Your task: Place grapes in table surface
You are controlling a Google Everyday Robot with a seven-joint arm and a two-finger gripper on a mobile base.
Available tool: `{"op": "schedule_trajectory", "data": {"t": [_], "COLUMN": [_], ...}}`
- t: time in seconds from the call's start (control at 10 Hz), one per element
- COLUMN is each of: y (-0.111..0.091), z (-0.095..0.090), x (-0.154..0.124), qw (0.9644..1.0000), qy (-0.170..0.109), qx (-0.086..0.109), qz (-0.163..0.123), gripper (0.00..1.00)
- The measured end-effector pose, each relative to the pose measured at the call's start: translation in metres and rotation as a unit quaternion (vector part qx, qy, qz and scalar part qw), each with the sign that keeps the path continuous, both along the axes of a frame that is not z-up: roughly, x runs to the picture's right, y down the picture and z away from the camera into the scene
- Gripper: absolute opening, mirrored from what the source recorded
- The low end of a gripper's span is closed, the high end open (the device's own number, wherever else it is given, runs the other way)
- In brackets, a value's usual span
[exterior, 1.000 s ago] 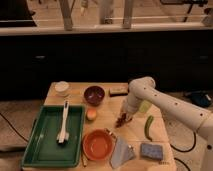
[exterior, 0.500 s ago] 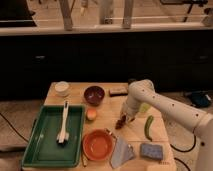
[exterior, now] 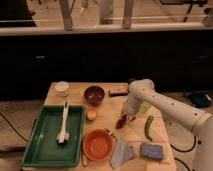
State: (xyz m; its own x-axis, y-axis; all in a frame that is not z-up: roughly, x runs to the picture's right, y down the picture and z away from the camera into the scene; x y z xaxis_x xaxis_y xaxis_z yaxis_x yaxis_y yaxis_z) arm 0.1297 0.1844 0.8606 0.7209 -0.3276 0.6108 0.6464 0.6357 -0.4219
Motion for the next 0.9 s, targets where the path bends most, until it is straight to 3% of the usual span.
{"op": "schedule_trajectory", "data": {"t": [0.2,0.7,0.9], "y": [-0.0007,-0.0046,-0.0072], "z": [0.0006,0.0011,-0.0008], "x": [-0.0006,-0.0026,-0.0020], "qw": [1.0000,1.0000,1.0000], "qy": [-0.001,-0.001,-0.006], "qx": [-0.003,-0.003,0.006], "qz": [0.001,-0.003,0.001], "gripper": [0.80,0.80,0.80]}}
